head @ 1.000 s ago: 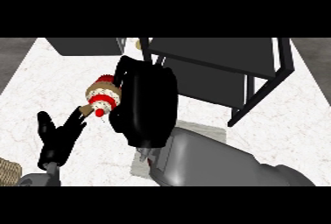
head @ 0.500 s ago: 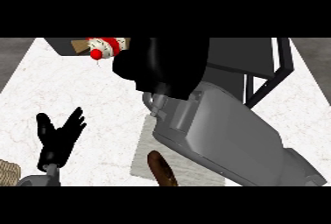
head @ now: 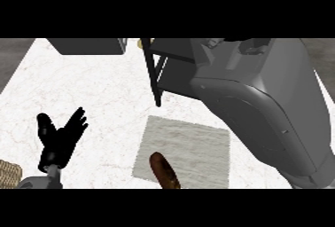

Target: Pick the cupcake from the placemat and place it in the tiered shelf

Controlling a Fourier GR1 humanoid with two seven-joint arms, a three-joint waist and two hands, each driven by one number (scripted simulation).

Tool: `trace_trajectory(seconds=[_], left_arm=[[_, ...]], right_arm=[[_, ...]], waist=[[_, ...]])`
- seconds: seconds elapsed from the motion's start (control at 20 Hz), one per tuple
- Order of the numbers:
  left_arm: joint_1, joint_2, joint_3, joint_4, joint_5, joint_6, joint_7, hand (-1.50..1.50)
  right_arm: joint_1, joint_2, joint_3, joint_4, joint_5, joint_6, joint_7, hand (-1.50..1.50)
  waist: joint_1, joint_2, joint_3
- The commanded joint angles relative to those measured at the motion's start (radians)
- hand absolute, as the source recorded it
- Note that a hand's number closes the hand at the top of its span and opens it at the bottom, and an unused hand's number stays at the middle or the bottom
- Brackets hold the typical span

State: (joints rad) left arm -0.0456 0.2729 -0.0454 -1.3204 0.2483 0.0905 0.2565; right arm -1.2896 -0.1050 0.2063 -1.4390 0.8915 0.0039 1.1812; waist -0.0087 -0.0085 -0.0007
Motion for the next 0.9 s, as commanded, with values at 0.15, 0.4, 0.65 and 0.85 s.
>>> trace_trajectory(seconds=[0.15,0.4,0.65,0.85], left_arm=[[0.023,-0.016,-0.023,-0.061,-0.026,0.020,0.017,0.00],[-0.031,-0.016,0.012,0.016,-0.024,0.005,-0.002,0.00],[-0.008,-0.012,0.021,0.021,-0.026,-0.024,-0.019,0.00],[-0.025,-0.029,0.007,-0.022,-0.044,-0.002,0.033,0.00]], right_arm=[[0.021,-0.034,-0.069,0.113,-0.046,0.133,0.011,1.50],[0.017,-0.039,-0.096,0.201,-0.018,0.103,-0.077,1.50],[0.035,-0.110,-0.175,0.262,-0.029,0.085,-0.197,1.50],[0.027,-0.074,-0.159,0.346,0.025,0.031,-0.232,1.50]], waist=[[0.014,0.006,0.001],[0.015,0.010,0.000],[0.016,0.010,0.000],[0.019,0.010,0.000]])
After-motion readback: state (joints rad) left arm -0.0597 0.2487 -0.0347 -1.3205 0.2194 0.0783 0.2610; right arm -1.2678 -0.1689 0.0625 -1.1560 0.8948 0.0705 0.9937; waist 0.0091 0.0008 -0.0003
